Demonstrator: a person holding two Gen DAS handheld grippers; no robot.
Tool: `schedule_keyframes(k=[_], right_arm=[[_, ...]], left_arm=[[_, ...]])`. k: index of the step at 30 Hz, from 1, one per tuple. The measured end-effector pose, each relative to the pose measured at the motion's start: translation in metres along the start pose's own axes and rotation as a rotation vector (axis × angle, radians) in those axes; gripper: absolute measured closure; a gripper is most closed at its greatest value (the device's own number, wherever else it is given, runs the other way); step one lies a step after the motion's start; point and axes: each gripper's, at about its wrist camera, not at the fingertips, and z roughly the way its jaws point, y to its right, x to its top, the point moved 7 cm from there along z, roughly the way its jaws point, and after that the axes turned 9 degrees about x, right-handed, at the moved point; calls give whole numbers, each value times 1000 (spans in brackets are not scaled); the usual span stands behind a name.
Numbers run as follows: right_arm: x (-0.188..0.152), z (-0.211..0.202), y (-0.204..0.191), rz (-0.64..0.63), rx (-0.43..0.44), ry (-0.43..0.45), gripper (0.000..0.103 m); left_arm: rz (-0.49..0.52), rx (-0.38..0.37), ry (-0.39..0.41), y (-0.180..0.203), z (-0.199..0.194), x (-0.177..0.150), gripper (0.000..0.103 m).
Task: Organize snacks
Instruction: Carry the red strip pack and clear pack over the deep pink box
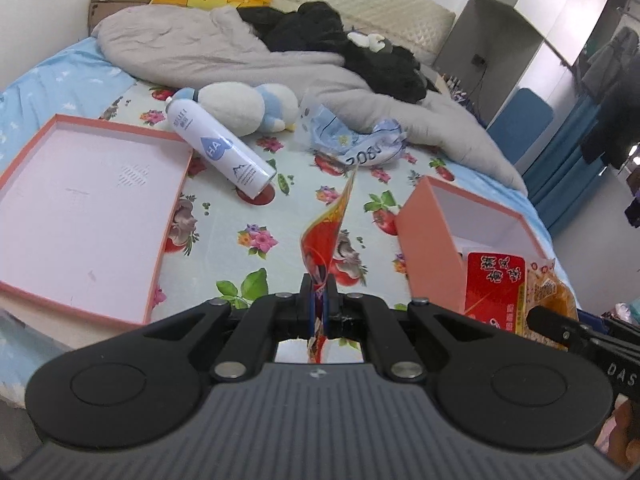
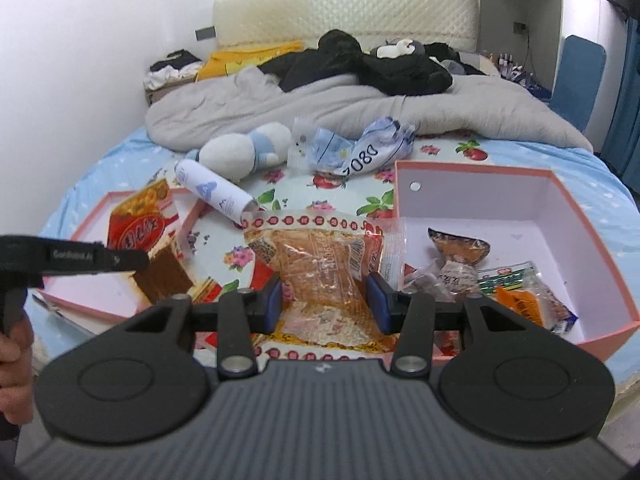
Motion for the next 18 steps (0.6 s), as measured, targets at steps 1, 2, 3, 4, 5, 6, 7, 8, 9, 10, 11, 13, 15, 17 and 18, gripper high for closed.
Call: schedule_keyframes(k=[1,2,3,4,5,6,7,8,9,10,11,13,15,17,18], right_arm=[[1,-6,0,1,-2,8,56],[2,-11,1,1,-3,15,56],[2,-16,1,3,-3,23,56],[3,-21,2,6,-5,31,56],[4,-26,3,10,-7,40,56],[4,-31,4,14,-7,47,56],[5,-35,6,20,-7,55,56],[6,-38,8,27,-9,62,56],[6,-42,10,35,-12,68,56],[6,-45,13,42,-16,75,56],[5,-48,15,46,-21,79,56],[4,-54,20,57,-30,86,56],[3,-60,26,63,-45,94,56],[3,-65,35,71,-60,100,56],[2,-67,40,76,-69,102,56]], left_arm=[[6,5,12,1,-8,0,99],[9,5,20,2,-15,0,99],[12,1,26,3,-21,0,99],[18,1,33,5,-27,1,99],[27,2,44,7,-33,1,99],[35,0,52,9,-38,2,99],[43,-3,60,13,-42,3,99],[49,-8,64,17,-44,4,99],[53,-18,66,21,-47,5,99],[57,-28,68,26,-49,5,99],[63,-38,72,32,-52,5,99],[73,-56,76,44,-54,7,99],[76,-76,72,55,-52,8,99],[79,-107,60,68,-49,10,99],[85,-118,56,75,-47,11,99]])
